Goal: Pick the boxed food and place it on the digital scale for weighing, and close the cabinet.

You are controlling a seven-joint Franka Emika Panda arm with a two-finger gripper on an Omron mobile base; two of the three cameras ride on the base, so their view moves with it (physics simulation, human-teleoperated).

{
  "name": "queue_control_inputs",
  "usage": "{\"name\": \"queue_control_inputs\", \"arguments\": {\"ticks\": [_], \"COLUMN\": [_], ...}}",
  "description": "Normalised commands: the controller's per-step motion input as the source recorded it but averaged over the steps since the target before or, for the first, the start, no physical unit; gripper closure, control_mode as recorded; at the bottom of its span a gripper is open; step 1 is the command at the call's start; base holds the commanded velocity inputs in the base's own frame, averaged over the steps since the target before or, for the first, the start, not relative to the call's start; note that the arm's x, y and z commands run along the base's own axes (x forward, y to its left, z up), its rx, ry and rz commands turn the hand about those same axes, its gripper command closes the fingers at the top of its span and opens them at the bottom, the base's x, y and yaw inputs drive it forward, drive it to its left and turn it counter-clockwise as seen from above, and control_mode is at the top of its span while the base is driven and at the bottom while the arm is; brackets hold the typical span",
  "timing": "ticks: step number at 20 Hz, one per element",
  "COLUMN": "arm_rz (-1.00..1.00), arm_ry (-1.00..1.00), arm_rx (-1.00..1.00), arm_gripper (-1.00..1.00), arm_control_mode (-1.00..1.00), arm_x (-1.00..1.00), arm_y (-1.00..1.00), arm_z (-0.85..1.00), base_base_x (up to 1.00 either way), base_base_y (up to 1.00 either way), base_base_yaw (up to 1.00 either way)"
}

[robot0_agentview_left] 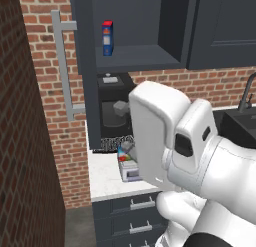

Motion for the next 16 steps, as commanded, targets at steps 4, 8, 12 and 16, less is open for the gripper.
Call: {"name": "queue_control_inputs", "arguments": {"ticks": [4,8,12,16], "arm_rz": [-0.2,-0.2,-0.11,-0.01], "arm_ry": [0.05,0.07,0.05,0.02], "arm_rx": [0.01,0.09,0.1,0.07], "arm_gripper": [-1.0,-1.0,-1.0,-1.0], "arm_control_mode": [-1.0,-1.0,-1.0,-1.0], "arm_x": [0.1,0.16,0.17,0.18], "arm_y": [0.26,0.06,0.0,0.05], "arm_z": [-0.05,-0.01,0.0,-0.03], "base_base_x": [0.0,0.0,0.0,0.0], "base_base_y": [0.0,0.0,0.0,0.0], "base_base_yaw": [0.0,0.0,0.0,0.0]}}
